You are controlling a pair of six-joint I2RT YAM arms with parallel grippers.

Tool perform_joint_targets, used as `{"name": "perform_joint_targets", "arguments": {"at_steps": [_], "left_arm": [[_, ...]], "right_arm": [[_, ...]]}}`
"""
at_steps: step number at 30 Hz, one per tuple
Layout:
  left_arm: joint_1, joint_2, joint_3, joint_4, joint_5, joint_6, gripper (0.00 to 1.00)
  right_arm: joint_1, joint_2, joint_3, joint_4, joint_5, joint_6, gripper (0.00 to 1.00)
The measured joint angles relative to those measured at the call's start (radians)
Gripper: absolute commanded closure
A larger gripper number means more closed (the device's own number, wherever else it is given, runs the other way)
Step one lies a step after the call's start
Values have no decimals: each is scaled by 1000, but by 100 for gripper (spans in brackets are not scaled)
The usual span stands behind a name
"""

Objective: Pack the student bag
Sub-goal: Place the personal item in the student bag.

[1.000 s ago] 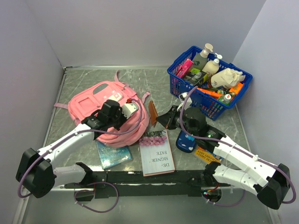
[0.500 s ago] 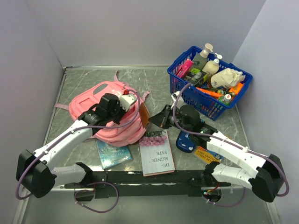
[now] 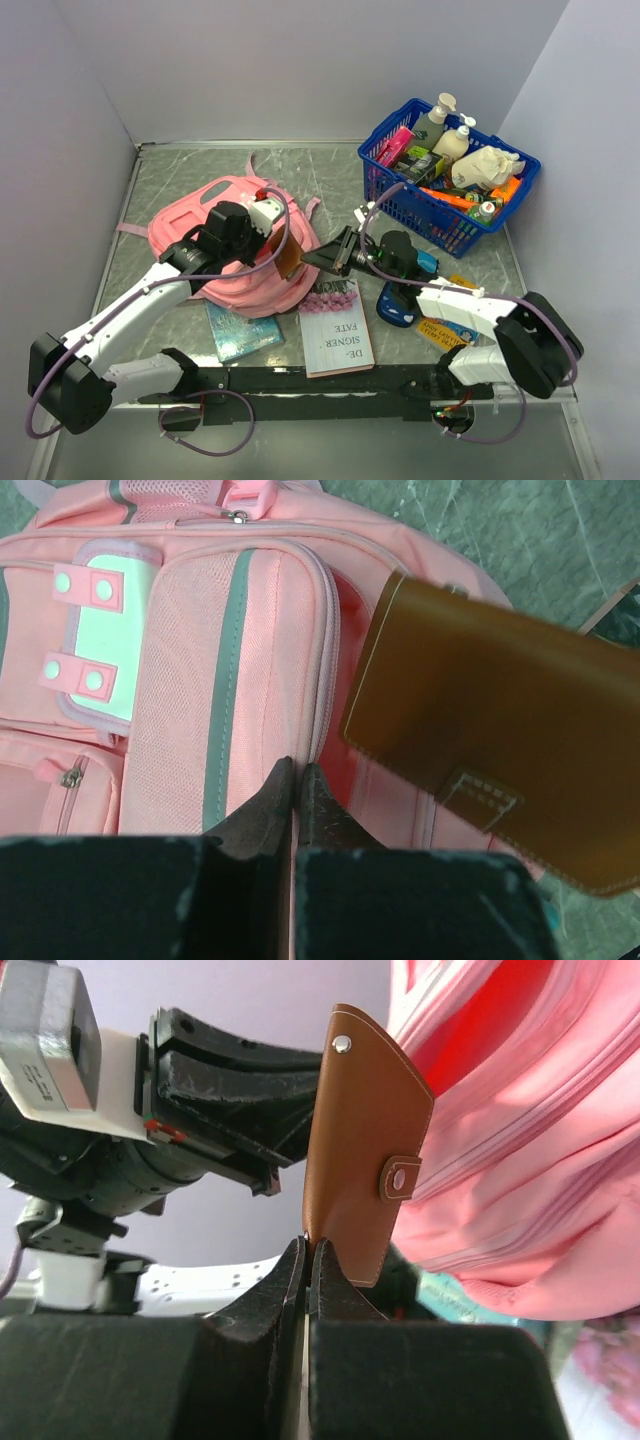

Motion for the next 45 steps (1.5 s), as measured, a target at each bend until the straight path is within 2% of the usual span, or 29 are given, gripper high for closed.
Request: {"name": "perform_joint_targets", "arguments": {"at_steps": [7, 10, 13, 16, 23, 33, 41, 45], "left_arm": [[0, -2, 0, 0, 4, -13, 99], [1, -7, 0, 0, 2, -13, 99], [5, -12, 0, -22, 0, -13, 99], [6, -12, 0, -37, 2, -13, 99], [6, -20, 25, -56, 48, -21, 99], [8, -61, 31, -106, 147, 6, 99], [8, -65, 31, -120, 172, 16, 99], [8, -65, 37, -128, 196, 16, 99]], "right_arm": [[-9, 176, -47, 314, -76, 195, 100], [-18, 330, -57, 467, -113, 308, 100], [-22, 446, -60, 523, -124, 390, 100], [-28, 481, -74, 529, -127, 418, 100], [-60, 396, -70, 546, -129, 385, 100], [-95, 408, -14, 551, -164, 395, 100], [-100, 390, 48, 385, -149, 379, 100], [-107, 348, 45, 279, -86, 361, 100]]}}
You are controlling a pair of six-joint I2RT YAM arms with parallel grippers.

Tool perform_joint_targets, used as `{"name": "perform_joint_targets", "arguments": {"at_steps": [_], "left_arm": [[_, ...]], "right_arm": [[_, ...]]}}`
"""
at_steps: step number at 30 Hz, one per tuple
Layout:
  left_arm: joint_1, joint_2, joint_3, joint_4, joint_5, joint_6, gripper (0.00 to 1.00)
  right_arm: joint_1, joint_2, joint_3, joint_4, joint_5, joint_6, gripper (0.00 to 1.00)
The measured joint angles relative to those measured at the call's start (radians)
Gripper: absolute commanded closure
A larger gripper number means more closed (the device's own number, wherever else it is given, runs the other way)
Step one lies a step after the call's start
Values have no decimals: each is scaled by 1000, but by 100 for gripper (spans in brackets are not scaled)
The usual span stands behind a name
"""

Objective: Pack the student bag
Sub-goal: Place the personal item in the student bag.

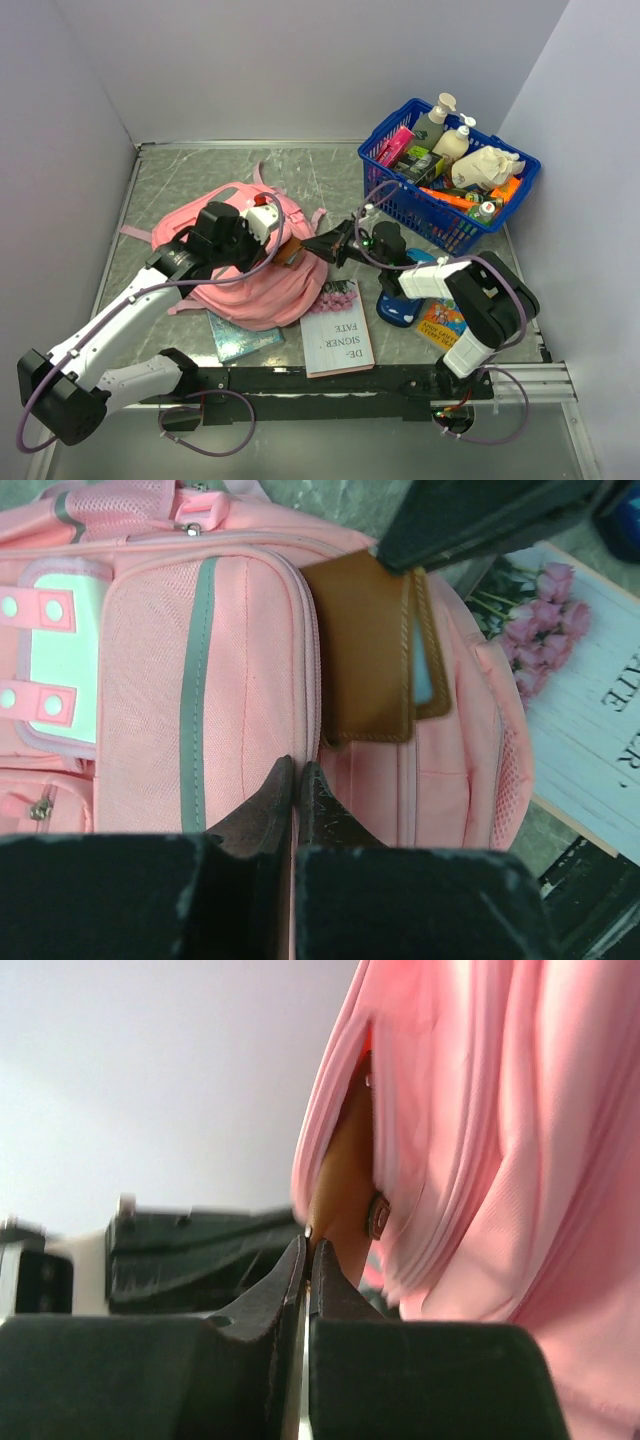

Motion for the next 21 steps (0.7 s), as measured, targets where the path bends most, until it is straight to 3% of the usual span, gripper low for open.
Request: {"name": "perform_joint_targets", "arguments": {"at_steps": [8, 18, 19, 20, 21], "left_arm": [[-2, 2, 36, -3, 47, -7, 99], [-4, 34, 57, -7, 62, -26, 99], [-4, 36, 60, -7, 61, -26, 99], [-4, 36, 61, -7, 61, -26, 99], [-4, 36, 61, -6, 60, -26, 99]], "right_arm": [[-31, -88, 15, -169, 46, -53, 100], [107, -78, 191, -446, 135, -195, 100], [120, -78, 215, -483, 144, -219, 98], [133, -78, 241, -528, 154, -246, 88], [143, -77, 267, -569, 162, -274, 84]]}}
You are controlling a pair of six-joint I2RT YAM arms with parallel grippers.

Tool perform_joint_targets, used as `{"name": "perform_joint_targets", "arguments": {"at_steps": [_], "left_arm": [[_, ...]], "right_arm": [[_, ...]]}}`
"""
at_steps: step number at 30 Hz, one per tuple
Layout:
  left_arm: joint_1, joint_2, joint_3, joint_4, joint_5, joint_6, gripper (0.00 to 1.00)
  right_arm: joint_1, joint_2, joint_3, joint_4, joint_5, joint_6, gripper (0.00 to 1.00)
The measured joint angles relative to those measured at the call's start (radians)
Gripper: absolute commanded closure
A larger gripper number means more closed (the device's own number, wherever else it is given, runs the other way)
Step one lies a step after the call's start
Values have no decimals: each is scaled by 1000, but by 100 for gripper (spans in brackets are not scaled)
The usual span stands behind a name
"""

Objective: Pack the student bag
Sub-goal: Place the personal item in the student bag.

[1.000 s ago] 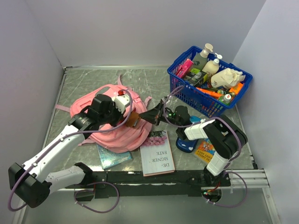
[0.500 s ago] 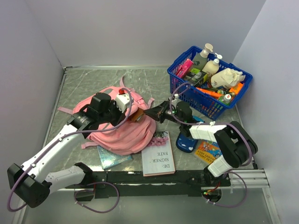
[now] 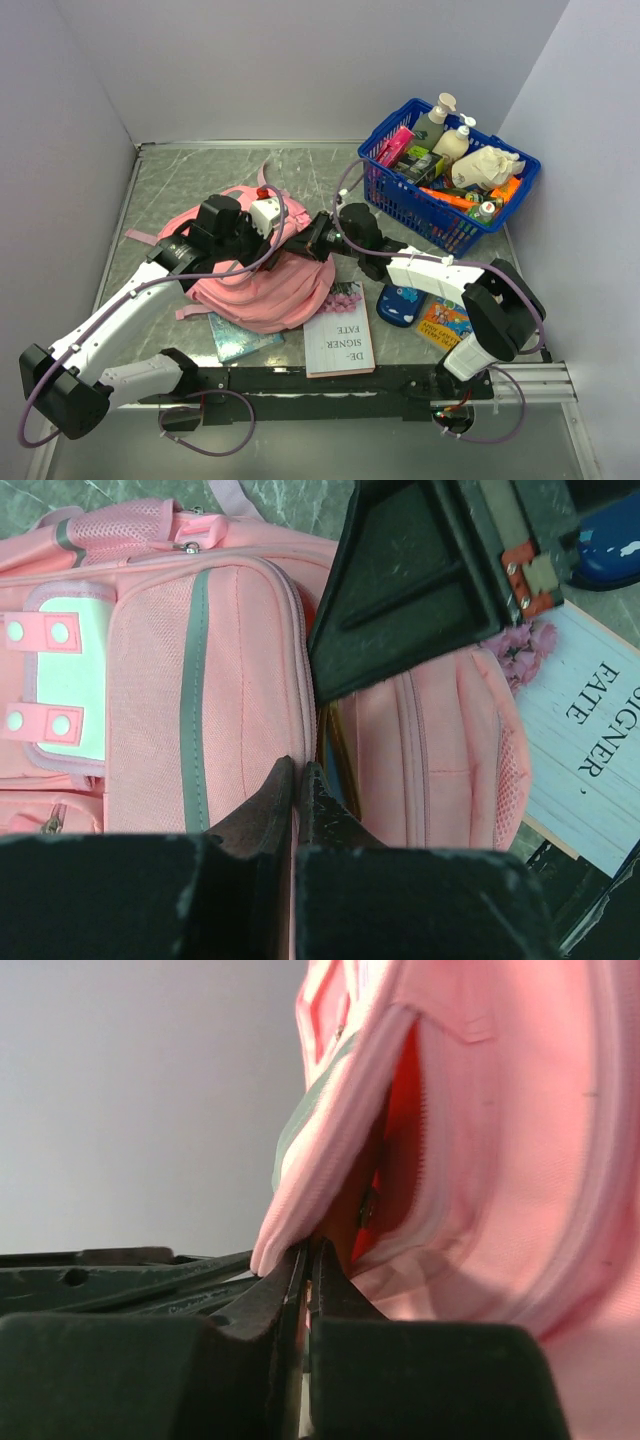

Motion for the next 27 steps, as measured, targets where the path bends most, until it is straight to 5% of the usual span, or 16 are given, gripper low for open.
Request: {"name": "perform_joint_targets", "arguments": {"at_steps": [4, 8, 9, 13, 19, 27], "left_arm": [[0, 0, 1, -3, -2, 0, 99], [0, 1, 2, -2, 0, 0, 99], [0, 1, 2, -2, 1, 0, 99], [-1, 1, 1, -2, 2, 0, 99], [-1, 1, 1, -2, 2, 0, 99], [-1, 1, 2, -2, 3, 0, 99]], "right_arm": [[29, 5, 73, -133, 23, -127, 56], [48, 4, 131, -283, 53, -291, 53], [53, 1, 143, -306, 62, -325, 56], [66, -68, 142, -378, 116, -488, 100], [88, -204, 94, -373, 163, -629, 100], [131, -138, 64, -320, 173, -684, 100]]}}
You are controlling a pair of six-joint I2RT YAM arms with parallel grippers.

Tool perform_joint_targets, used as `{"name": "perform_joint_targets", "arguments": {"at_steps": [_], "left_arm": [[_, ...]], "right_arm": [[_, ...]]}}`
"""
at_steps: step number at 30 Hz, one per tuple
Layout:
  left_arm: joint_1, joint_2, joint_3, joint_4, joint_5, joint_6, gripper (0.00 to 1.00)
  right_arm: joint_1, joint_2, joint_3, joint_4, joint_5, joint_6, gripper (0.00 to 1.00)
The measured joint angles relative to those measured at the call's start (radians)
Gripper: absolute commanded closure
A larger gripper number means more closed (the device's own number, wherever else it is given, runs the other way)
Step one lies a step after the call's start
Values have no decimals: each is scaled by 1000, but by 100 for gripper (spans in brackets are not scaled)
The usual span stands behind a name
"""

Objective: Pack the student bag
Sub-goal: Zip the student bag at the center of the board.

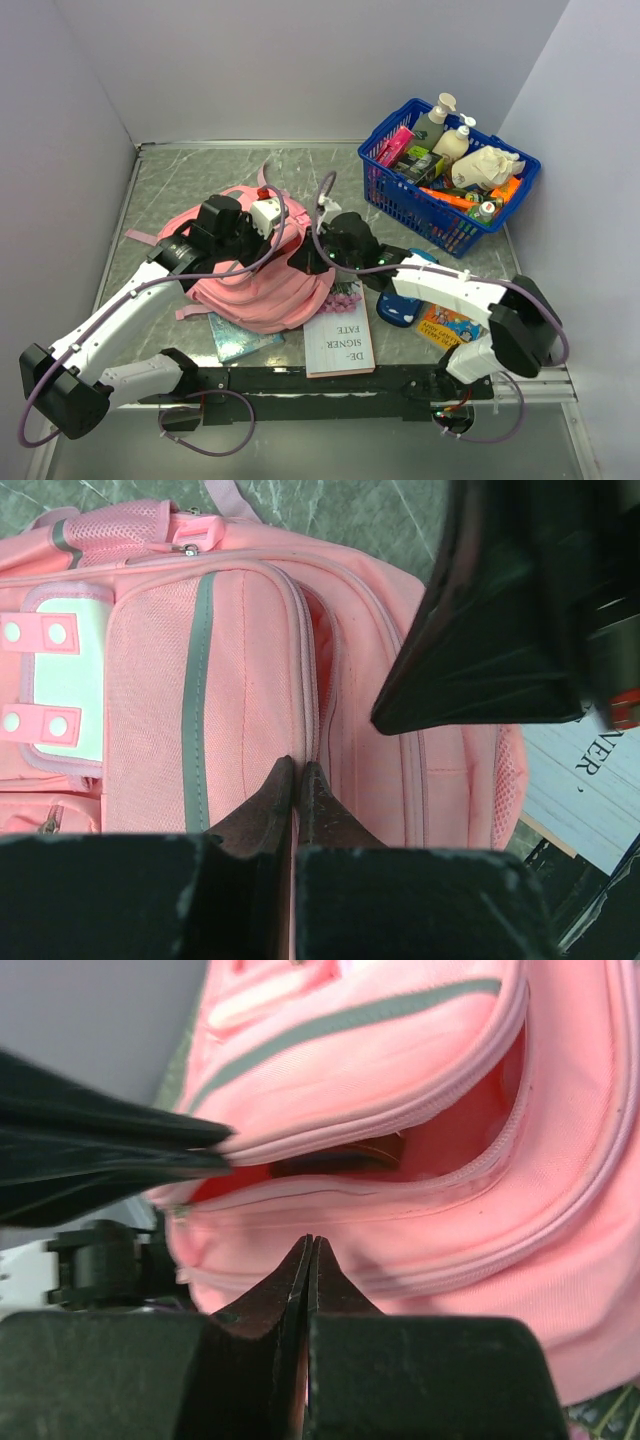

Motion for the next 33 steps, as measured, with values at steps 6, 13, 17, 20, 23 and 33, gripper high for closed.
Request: {"name": "perform_joint_targets", "arguments": {"at_steps": [6, 13, 17, 20, 23, 33], "left_arm": [[0, 0, 0, -5, 5, 0, 96], [-1, 0, 10, 2, 5, 3, 37], [24, 18, 102, -25, 28, 14, 21], [106, 55, 223, -79, 109, 35, 18], [262, 86, 307, -145, 238, 108, 17], [407, -92, -13, -365, 422, 494, 19]], "right_arm": [[14, 89, 25, 19, 18, -8, 100], [22, -39, -71, 49, 68, -55, 58], [36, -215, -160, 15, 126, -101, 41], [71, -260, -160, 3, 190, -135, 12], [116, -279, -181, 4, 245, -153, 0], [129, -286, -199, -76, 323, -115, 30]]}}
